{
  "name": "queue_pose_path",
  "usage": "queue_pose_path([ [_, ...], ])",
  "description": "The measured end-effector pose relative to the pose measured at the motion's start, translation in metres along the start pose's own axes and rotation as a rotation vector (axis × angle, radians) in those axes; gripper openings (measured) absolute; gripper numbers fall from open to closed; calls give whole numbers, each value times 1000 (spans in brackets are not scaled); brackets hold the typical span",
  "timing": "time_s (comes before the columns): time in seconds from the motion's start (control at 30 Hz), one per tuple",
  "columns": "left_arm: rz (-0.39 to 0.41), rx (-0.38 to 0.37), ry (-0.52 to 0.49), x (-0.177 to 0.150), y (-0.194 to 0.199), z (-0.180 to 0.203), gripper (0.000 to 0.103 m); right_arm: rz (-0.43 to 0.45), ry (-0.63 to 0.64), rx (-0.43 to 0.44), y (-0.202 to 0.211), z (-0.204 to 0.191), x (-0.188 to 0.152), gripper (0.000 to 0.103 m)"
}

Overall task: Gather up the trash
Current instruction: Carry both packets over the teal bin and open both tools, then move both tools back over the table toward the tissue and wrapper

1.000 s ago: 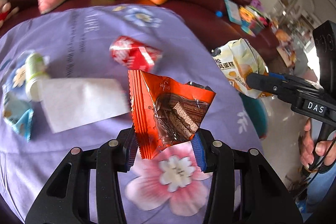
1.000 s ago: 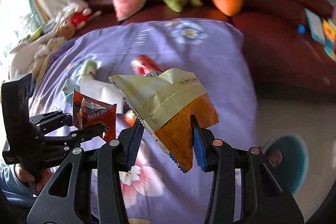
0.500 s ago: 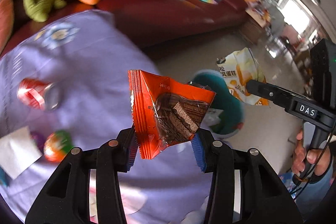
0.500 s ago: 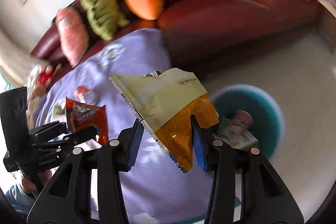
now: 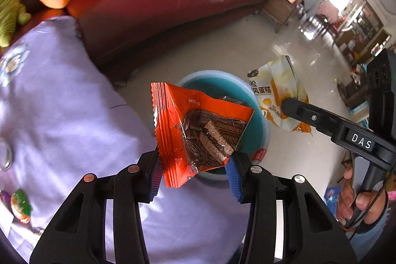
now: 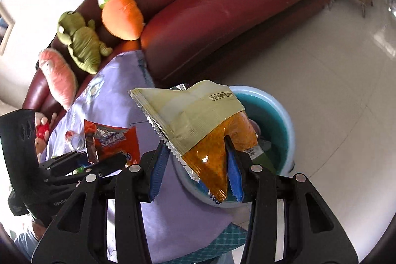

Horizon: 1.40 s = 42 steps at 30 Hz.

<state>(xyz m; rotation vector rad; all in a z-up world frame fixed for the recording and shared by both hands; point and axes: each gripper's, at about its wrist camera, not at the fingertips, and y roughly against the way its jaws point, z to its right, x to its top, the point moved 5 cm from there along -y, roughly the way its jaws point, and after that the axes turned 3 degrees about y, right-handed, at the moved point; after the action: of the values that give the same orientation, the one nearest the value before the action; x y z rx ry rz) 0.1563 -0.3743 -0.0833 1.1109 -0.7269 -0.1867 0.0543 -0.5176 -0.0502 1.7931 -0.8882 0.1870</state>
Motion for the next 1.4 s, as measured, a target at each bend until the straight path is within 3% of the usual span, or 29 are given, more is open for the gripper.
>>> queue_pose_path([
  [0.3,-68,-33,-23,10,-50,30,46,-13,-69,-32,-5,37,-2,42],
  [0.37,-81,-38,-25,12,-61,36,52,-14,-74,-39,-6,40,-2,42],
  [0.43,-100,-29,-28,14,-71,37,72,-17,-76,-44,-7,43,-2,42],
  [0.8,-94,2,9,-2,-62,9,82,-53,-66,-47,-23,42,2,43],
  [0.9,-82,4,34,-7,-54,1,85,-60,-50,-47,-27,36,3,46],
  [1.0,-77,3,54,-11,-49,-3,86,-65,-44,-52,-30,30,4,65],
  [1.4,-48,-1,84,-30,-22,-22,86,-80,-42,-75,-25,13,0,73],
])
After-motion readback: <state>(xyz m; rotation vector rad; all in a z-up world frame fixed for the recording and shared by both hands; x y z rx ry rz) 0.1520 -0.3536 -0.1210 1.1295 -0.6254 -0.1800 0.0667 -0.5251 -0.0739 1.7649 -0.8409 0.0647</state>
